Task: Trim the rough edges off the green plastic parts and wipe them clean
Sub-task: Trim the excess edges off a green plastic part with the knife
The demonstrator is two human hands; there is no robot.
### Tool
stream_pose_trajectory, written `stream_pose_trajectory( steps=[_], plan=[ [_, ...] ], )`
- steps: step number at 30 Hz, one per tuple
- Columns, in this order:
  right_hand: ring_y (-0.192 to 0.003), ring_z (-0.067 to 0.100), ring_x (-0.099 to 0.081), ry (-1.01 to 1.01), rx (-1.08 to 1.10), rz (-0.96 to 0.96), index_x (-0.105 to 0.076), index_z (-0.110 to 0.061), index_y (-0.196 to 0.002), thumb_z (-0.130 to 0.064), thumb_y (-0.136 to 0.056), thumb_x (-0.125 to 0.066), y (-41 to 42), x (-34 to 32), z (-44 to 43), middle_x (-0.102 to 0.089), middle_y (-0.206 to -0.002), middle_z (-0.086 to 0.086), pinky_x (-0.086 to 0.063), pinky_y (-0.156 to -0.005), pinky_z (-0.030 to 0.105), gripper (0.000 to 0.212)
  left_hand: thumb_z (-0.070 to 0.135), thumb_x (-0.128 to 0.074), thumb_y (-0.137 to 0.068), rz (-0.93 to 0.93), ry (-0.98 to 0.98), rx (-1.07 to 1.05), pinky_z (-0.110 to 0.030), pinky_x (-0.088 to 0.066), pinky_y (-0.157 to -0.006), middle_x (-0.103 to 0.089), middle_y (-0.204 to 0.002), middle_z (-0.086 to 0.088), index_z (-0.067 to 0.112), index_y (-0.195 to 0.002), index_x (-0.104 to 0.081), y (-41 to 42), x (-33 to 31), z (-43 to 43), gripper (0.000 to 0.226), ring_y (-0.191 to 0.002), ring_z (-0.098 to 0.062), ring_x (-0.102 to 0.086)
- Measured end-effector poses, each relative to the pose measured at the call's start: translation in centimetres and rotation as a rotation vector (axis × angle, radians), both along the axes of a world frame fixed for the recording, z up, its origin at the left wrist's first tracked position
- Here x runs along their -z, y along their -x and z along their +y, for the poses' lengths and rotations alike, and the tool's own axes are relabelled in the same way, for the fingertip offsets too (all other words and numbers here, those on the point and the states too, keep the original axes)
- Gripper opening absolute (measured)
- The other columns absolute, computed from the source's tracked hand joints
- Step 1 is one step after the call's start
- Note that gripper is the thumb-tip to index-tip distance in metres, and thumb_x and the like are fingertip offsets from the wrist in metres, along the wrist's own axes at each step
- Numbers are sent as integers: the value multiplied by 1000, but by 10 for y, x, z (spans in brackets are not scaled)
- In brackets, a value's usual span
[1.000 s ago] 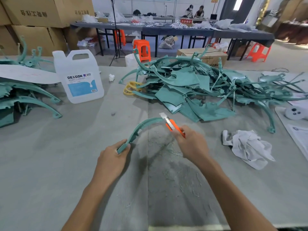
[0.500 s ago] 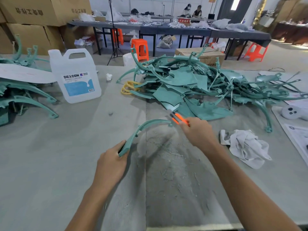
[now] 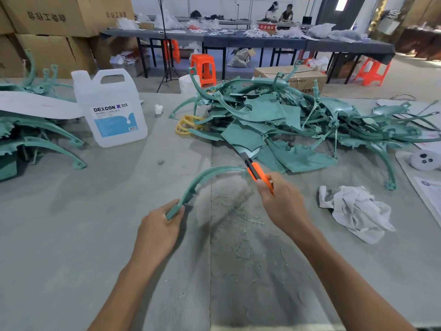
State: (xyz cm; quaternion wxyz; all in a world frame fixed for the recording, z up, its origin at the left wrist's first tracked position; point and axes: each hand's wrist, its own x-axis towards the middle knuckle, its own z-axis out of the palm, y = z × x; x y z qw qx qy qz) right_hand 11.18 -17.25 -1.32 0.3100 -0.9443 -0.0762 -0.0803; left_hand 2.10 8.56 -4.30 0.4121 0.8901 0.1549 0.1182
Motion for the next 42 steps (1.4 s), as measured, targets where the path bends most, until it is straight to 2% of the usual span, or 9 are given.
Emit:
stream_pose_trajectory(
  steps=[3,10,16,20,24,31,36,40,42],
  plan=[
    [-53,5,-54,-153,-211,-7,-52,-36,-105,-46,-103,-48,27,-2,29,-57,-65,-10,-34,-46,19,10,40,-56,-99,-15,-13,-13,-31,-35,-52,-56,-51,20,57,-73,-59,0,-2,-2,31,-63,-27,-54],
    [-55,8,-56,-324,-465,80,-56,-39,-112,-51,-102,-50,56,15,64,-63,-73,-10,-47,-49,29,16,39,-59,-98,-9,14,-38,-32,-36,-55,-57,-54,23,57,-68,-58,-3,-2,0,36,-60,-20,-48],
    [-50,5,-53,-64,-196,-44,-61,-33,-115,-45,-104,-49,-3,20,44,-59,-63,-7,-38,-47,23,21,41,-56,-98,4,21,-15,-30,-39,-57,-61,-59,17,44,-88,-71,0,-3,-1,18,-69,-16,-61],
    [-80,30,-61,165,65,57,-61,-16,-111,-41,-105,-45,-41,30,-1,-63,-85,5,-40,-65,35,31,41,-56,-99,7,51,-30,-34,-44,-64,-63,-64,11,31,-106,-75,2,-2,-4,22,-70,-20,-60],
    [-71,22,-56,10,96,7,-59,-17,-101,-41,-104,-49,-31,36,-10,-60,-78,0,-37,-62,36,26,40,-58,-99,2,78,-43,-31,-36,-52,-56,-51,17,52,-71,-63,0,-7,1,31,-57,-16,-53],
    [-49,9,-52,-199,-143,-39,-51,-37,-108,-50,-104,-44,21,16,29,-55,-59,-4,-36,-44,27,15,41,-65,-94,41,140,-79,-36,-42,-56,-58,-49,10,35,-66,-66,-1,-12,2,29,-55,-21,-55],
    [-51,14,-54,-265,-228,-46,-48,-44,-113,-55,-103,-42,35,10,38,-60,-64,1,-46,-51,42,16,13,-81,-82,8,721,-129,-37,-60,-72,-79,-92,-5,9,-96,-76,9,-17,8,15,-84,-26,-76],
    [-52,13,-54,-132,-251,-21,-51,-37,-113,-51,-104,-44,34,13,28,-59,-65,-1,-44,-52,40,19,11,-89,-69,28,697,-169,-52,-59,-84,-69,-113,-13,6,-125,-51,23,-6,9,68,-95,-31,-72],
    [-56,10,-53,-25,-254,3,-53,-35,-112,-51,-104,-44,35,18,23,-55,-67,-8,-41,-53,35,20,23,-90,-72,67,439,-231,-45,-53,-93,-58,-127,-3,19,-139,-32,28,-2,11,89,-104,-24,-64]
  ],
)
